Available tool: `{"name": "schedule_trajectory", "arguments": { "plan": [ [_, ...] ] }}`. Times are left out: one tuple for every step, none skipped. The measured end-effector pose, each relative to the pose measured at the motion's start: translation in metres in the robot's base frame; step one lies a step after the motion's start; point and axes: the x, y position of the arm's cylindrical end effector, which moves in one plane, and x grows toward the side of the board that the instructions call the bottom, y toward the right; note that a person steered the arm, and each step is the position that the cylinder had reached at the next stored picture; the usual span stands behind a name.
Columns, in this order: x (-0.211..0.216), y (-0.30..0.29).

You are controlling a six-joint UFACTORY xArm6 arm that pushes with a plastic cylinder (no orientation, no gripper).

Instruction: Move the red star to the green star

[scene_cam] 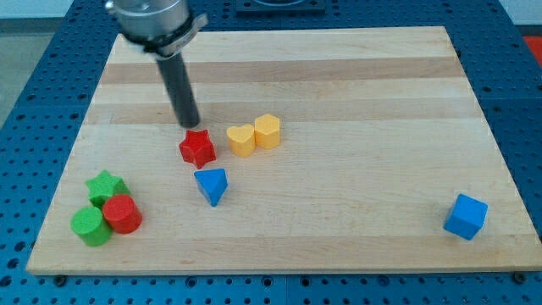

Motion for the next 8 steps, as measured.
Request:
{"name": "schedule_trajectory", "arguments": {
  "plan": [
    [-0.014, 0.022],
    [0.021, 0.036],
    [0.041, 0.035],
    [0.059, 0.032],
    [0.073, 0.029],
    [0.081, 0.022],
    [0.09, 0.016],
    [0.091, 0.011]
  ]
}}
